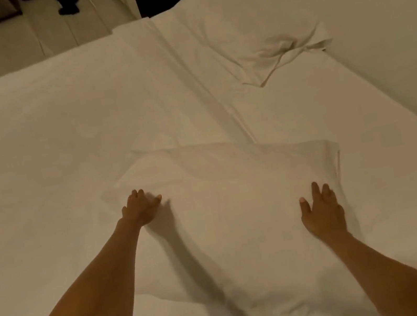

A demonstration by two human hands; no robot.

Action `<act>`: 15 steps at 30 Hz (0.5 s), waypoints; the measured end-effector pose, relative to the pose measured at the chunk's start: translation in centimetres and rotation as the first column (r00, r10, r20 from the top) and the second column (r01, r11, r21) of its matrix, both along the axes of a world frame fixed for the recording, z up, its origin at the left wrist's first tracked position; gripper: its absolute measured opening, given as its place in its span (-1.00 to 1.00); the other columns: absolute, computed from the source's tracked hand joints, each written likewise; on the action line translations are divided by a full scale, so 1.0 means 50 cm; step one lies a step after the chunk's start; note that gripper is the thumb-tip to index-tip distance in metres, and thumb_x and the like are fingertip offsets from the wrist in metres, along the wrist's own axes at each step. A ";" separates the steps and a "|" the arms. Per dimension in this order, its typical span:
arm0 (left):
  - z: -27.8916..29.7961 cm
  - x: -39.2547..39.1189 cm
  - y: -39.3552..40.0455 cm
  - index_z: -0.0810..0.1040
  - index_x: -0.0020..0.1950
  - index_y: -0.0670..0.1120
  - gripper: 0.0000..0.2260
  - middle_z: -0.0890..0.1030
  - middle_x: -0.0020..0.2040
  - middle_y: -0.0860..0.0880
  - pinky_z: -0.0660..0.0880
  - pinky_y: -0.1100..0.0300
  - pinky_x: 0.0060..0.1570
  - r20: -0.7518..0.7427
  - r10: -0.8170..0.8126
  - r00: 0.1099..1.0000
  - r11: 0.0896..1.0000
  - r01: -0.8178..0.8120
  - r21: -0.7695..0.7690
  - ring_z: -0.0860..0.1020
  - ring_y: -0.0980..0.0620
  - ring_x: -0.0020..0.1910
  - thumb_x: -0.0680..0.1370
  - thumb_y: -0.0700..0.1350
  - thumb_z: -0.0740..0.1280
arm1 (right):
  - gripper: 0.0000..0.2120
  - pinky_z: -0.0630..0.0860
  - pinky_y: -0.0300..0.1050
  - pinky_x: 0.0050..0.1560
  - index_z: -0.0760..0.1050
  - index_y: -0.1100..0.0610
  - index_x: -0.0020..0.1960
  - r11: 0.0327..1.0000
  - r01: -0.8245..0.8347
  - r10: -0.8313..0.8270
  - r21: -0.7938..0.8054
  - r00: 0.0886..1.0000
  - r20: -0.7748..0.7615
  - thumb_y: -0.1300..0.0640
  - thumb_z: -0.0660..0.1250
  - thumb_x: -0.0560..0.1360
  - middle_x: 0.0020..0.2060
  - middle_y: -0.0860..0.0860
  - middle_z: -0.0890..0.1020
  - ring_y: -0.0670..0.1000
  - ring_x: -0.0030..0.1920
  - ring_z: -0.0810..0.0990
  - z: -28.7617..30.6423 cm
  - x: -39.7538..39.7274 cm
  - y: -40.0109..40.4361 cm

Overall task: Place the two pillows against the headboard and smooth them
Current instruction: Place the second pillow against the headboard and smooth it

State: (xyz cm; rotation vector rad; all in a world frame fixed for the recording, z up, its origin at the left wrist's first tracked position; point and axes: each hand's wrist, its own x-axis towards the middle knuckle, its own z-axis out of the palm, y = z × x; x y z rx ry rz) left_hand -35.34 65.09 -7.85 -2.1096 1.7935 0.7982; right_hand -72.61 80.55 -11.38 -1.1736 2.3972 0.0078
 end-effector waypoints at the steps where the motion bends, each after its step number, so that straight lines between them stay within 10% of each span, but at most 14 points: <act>1: -0.021 0.015 -0.012 0.19 0.50 -0.28 -0.38 0.22 0.51 -0.25 0.22 -0.08 0.44 -0.009 0.055 0.998 0.999 -0.055 0.001 0.22 -0.19 0.50 0.61 0.14 0.15 | -0.39 0.03 0.14 0.50 -0.08 0.13 0.59 1.000 0.021 -0.022 -0.022 1.000 -0.016 -0.11 -0.02 0.64 0.57 0.19 -0.03 0.17 0.57 -0.03 -0.020 -0.005 0.001; 7: -0.126 0.078 -0.042 0.28 0.41 -0.35 -0.31 0.36 0.37 -0.38 0.35 -0.18 0.32 -0.042 0.222 0.974 0.975 -0.222 0.012 0.37 -0.36 0.35 0.56 0.21 0.20 | -0.23 -0.05 0.17 0.52 -0.11 0.18 0.59 0.960 0.256 -0.250 -0.115 0.966 0.062 -0.25 0.03 0.58 0.54 0.32 -0.04 0.25 0.56 -0.05 -0.094 -0.025 -0.008; 15: -0.181 0.152 -0.082 0.13 0.52 -0.30 0.11 0.30 0.48 -0.29 0.36 -0.13 0.33 -0.172 0.468 0.867 0.884 -0.458 0.096 0.36 -0.32 0.40 0.27 0.48 0.32 | 0.00 0.35 0.17 0.36 0.07 0.17 0.54 0.870 0.488 -0.465 -0.065 0.858 0.217 -0.47 0.22 0.36 0.38 0.28 0.39 0.31 0.36 0.39 -0.119 -0.073 -0.031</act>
